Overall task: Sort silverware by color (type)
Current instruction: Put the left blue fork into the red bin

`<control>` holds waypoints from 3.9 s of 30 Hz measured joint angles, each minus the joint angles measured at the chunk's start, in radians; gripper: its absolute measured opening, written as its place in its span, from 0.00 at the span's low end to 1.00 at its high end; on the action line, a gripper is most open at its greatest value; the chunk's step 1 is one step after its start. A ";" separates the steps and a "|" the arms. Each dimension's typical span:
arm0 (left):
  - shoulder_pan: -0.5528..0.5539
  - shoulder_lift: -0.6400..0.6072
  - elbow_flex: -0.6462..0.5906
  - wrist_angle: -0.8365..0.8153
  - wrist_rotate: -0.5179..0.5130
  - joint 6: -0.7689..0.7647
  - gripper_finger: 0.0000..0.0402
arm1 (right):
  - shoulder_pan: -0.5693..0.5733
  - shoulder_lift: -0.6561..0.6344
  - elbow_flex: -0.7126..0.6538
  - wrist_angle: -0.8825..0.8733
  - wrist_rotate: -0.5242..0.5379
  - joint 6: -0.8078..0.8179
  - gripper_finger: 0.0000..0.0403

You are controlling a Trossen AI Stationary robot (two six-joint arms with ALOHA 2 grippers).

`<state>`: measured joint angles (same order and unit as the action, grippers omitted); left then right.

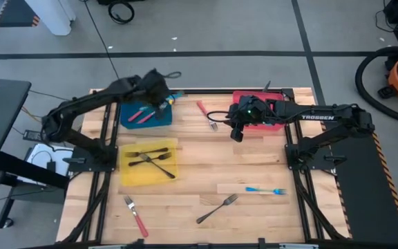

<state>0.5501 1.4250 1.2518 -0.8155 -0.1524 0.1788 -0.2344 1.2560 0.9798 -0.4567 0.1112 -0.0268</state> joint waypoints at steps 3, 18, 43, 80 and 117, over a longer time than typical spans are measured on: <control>0.093 0.000 0.000 -0.061 -0.001 0.040 0.03 | 0.000 0.000 -0.009 -0.032 0.000 0.016 0.31; 0.267 0.000 0.000 -0.115 0.076 0.172 0.03 | 0.002 0.000 -0.040 -0.033 0.000 0.113 0.31; -0.095 0.010 0.001 0.465 0.111 0.022 0.03 | 0.001 0.000 -0.046 0.419 0.000 0.038 0.31; -0.201 0.246 0.001 1.221 -0.098 0.042 0.03 | -0.050 0.001 -0.088 0.831 0.316 0.099 0.31; -0.267 0.245 0.000 1.220 -0.095 0.088 0.03 | -0.076 0.075 -0.087 0.982 0.230 0.123 0.22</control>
<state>0.2832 1.6699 1.2518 0.4042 -0.2470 0.2669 -0.3099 1.3312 0.8932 0.5250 0.3415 0.0967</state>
